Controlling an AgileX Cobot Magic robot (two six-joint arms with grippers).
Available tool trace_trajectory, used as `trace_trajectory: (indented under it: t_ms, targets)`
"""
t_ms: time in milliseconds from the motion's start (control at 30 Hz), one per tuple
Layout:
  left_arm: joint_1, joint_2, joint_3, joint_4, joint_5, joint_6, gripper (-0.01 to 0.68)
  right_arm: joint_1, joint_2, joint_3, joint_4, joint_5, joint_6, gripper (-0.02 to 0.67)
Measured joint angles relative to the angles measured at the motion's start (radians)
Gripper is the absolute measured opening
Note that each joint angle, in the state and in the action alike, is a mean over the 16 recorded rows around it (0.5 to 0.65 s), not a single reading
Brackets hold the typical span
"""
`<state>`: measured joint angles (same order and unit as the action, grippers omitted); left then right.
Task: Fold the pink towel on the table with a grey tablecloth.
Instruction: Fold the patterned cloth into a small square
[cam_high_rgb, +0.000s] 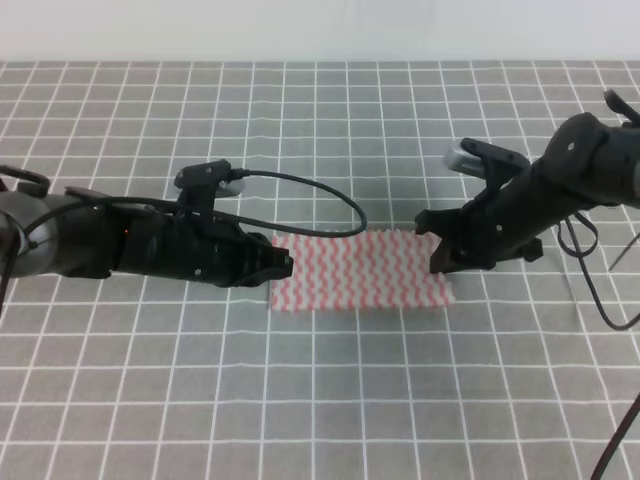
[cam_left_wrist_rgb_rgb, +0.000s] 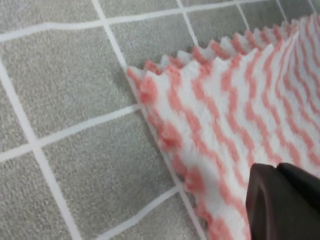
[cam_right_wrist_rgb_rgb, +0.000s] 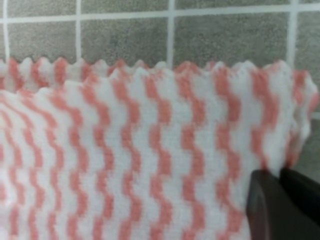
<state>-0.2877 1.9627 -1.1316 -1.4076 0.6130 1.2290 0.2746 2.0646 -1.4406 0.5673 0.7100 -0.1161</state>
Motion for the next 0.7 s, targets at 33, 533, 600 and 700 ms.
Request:
trace_trajectory:
  t_ms: [33,533,600,700]
  targets:
    - [0.0,0.0,0.0,0.002,0.0,0.0,-0.002,0.0,0.001,-0.007,0.001,0.005,0.0,-0.013]
    - [0.0,0.0,0.0,0.014,0.0,0.0,-0.002,0.004,0.006,-0.095,0.083,0.076,-0.039,-0.013]
    - [0.0,0.0,0.0,0.014,0.0,0.0,-0.002,0.006,0.006,-0.097,0.106,0.079,-0.055,-0.013]
    - [0.0,0.0,0.0,0.014,0.0,0.0,-0.002,0.012,0.006,-0.097,0.141,0.077,-0.08,-0.013]
